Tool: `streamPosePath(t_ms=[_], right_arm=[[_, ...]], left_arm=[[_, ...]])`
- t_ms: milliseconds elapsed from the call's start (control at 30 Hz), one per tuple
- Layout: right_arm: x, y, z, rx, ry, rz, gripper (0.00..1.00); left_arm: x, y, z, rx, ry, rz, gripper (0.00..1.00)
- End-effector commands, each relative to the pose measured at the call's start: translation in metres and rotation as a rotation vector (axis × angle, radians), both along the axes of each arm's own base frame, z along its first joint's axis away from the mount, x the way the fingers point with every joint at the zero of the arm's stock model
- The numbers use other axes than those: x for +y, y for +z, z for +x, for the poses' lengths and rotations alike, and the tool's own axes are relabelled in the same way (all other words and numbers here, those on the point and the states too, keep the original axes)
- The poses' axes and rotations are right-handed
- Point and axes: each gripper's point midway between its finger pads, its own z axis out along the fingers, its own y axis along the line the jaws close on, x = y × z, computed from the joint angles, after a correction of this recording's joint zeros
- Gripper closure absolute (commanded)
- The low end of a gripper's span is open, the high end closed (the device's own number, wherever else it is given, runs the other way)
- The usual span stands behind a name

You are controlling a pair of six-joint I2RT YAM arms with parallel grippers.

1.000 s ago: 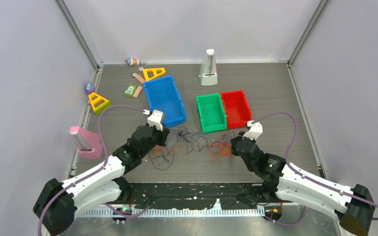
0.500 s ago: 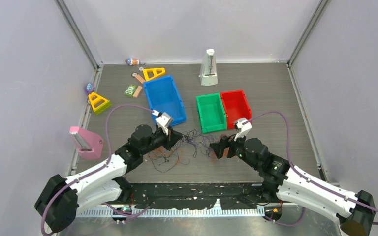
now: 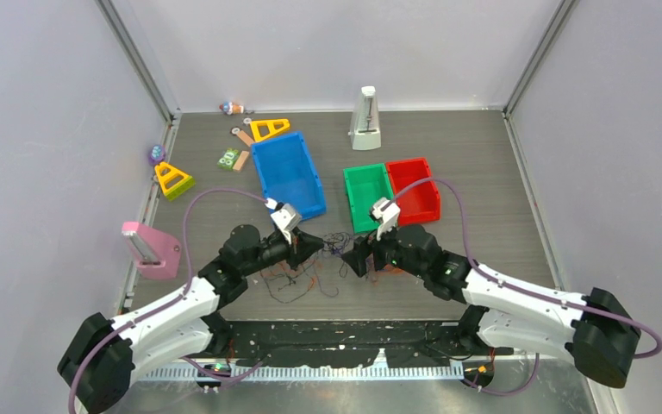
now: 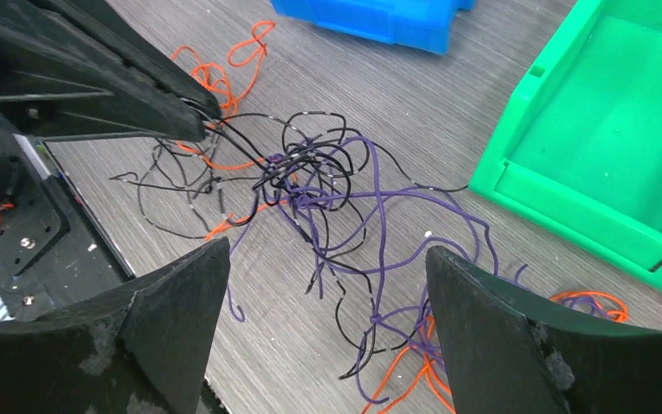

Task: Untangle the cables

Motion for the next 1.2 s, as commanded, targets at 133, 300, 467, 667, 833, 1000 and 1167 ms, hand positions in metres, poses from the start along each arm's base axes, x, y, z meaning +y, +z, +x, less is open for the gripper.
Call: streamPosePath(t_ms=[133, 300, 467, 667, 833, 1000, 1167], right_arm=[[0.029, 0.005, 0.024, -0.039, -0.009, 0.049, 0.13], [0.047, 0.017, 0.013, -0.043, 0.080, 0.165, 0.50], [0.037, 0.020, 0.011, -0.060, 0.059, 0.170, 0.94], [0.017, 0.000, -0.004, -0.051, 0.075, 0.096, 0.95], [0.009, -0.006, -0.021, -0.053, 0.142, 0.082, 0.94], [0.010, -0.001, -0.031, -0.056, 0.194, 0.098, 0.95], [0.010, 0.004, -0.028, -0.063, 0.177, 0.094, 0.95]], left_arm=[[-0.003, 0.029, -0.005, -0.112, -0.035, -0.087, 1.00], [-0.009, 0.028, -0.009, -0.098, -0.078, -0.091, 1.00], [0.001, 0.030, -0.001, -0.117, 0.003, -0.086, 0.65], [0.029, 0.040, 0.014, -0.062, 0.143, -0.145, 0.29], [0.017, 0.045, 0.013, 0.007, 0.044, -0.127, 0.23], [-0.017, 0.029, 0.008, 0.181, -0.154, -0.078, 0.24], [-0.035, 0.000, -0.004, 0.289, -0.252, -0.031, 0.22]])
